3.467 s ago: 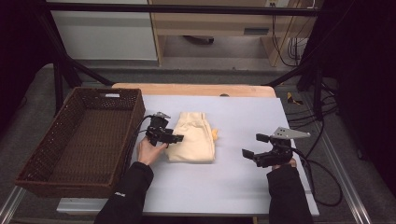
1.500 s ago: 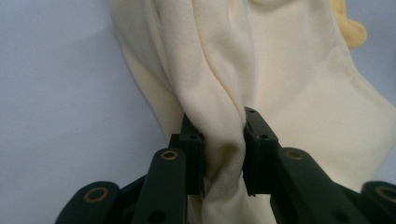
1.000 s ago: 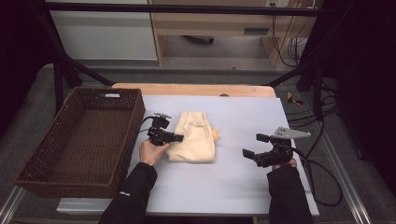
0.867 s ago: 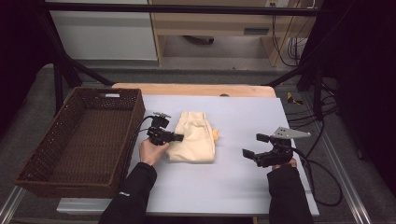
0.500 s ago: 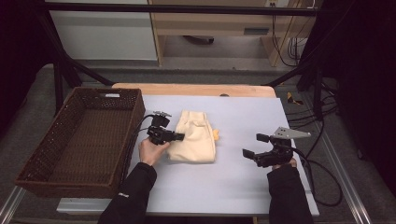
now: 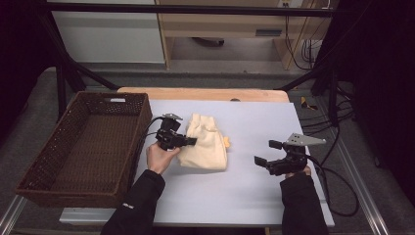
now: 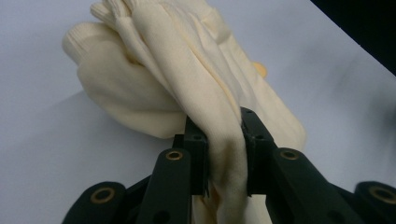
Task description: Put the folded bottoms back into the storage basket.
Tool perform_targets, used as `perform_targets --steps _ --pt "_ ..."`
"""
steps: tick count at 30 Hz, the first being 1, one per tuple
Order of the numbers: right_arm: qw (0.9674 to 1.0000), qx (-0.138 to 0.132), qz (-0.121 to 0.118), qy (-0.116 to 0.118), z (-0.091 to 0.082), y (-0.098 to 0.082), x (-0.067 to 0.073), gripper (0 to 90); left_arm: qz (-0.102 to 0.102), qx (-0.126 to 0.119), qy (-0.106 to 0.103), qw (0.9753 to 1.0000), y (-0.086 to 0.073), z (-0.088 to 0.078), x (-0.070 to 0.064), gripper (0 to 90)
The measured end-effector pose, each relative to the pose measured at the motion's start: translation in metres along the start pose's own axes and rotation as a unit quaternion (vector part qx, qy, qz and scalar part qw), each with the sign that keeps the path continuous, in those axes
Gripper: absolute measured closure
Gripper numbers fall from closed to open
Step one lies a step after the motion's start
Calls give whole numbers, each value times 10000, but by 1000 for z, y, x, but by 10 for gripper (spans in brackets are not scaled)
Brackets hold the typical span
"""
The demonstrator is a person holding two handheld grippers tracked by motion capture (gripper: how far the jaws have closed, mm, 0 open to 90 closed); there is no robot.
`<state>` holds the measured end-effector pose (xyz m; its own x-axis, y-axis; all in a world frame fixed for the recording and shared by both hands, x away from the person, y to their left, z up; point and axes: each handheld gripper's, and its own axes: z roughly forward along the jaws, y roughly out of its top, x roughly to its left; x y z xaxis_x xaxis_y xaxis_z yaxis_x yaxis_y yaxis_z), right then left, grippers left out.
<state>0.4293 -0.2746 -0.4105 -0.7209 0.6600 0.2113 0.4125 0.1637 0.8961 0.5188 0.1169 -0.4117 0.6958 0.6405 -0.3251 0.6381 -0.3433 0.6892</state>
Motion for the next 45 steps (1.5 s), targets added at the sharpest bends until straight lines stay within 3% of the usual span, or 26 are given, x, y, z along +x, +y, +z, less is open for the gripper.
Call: perform_targets --steps 29,45 --pt "10000 -20 7 2 -1 0 0 33 486 91 -14 9988 23 -16 -33 759" --pt "10000 -19 3 1 -1 0 0 33 584 124 -100 9982 29 -29 -42 758"
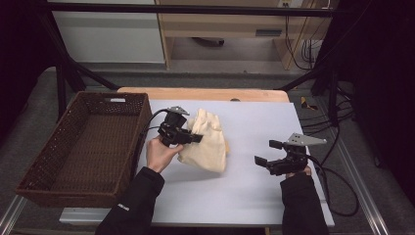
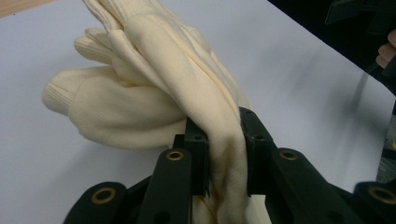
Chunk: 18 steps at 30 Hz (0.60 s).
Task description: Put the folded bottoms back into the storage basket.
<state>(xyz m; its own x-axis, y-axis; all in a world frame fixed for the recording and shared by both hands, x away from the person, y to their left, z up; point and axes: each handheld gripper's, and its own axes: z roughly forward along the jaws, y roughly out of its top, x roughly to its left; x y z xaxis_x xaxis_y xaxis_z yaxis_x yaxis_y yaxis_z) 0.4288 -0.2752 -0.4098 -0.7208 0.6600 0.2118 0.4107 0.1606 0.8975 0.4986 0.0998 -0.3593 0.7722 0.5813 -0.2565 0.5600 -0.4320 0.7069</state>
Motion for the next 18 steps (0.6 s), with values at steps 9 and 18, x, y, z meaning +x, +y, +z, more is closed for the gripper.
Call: perform_targets --steps 9,18 --pt "10000 6 -1 4 0 0 0 33 36 -66 -79 9999 2 -9 -5 759" --pt "10000 6 -1 4 0 0 0 33 114 -64 -75 9999 5 -21 -12 759"
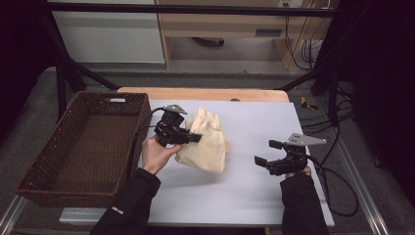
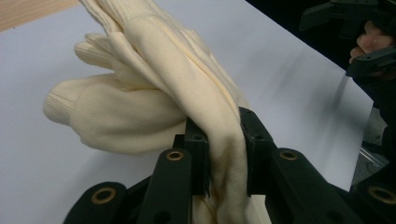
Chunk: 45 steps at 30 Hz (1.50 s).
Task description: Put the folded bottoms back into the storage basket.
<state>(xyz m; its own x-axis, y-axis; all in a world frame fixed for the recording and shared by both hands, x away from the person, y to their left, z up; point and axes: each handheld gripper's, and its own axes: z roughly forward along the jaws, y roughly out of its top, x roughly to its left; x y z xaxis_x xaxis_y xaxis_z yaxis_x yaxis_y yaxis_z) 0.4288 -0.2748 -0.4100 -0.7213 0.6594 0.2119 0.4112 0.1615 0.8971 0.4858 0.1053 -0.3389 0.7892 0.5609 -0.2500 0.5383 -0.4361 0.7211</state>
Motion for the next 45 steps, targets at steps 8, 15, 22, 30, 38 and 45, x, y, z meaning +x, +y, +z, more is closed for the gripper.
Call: perform_targets --steps 8,15,22,30,38,45 --pt "10000 4 -3 -5 0 0 0 33 16 8 -29 10000 1 -9 -2 758" --pt "10000 7 -8 -6 1 0 0 33 -6 1 -50 10000 1 -18 -2 758" --pt "10000 17 -9 -5 1 0 0 33 10 1 -35 10000 0 -28 -4 759" --pt "10000 31 -8 -14 2 0 0 33 19 -43 -18 10000 1 -40 -5 759" --pt "10000 43 -6 -8 2 -1 1 33 44 -28 -5 10000 1 -47 -6 759" --pt "10000 36 -3 -1 2 -1 1 33 50 -27 -13 10000 0 -52 -7 759"
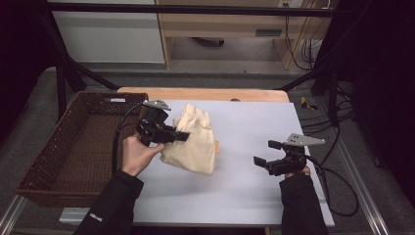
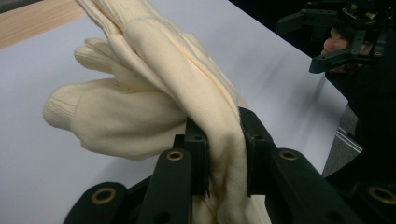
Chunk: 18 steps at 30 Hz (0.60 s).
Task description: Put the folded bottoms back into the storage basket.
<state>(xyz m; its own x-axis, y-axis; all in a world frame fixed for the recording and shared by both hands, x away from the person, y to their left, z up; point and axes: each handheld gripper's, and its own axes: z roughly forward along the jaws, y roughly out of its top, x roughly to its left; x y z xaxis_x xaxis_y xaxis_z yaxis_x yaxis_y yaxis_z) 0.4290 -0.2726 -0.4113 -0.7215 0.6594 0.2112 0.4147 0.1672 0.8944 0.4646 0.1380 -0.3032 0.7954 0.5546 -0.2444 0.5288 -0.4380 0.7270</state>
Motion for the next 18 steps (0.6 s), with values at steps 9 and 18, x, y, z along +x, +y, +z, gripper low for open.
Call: perform_targets --steps 9,18 --pt "10000 8 -13 -7 1 0 0 33 -7 2 25 10000 -1 -7 -1 759" --pt "10000 19 -9 -12 1 0 0 33 -60 -31 85 9999 -4 -21 2 759"
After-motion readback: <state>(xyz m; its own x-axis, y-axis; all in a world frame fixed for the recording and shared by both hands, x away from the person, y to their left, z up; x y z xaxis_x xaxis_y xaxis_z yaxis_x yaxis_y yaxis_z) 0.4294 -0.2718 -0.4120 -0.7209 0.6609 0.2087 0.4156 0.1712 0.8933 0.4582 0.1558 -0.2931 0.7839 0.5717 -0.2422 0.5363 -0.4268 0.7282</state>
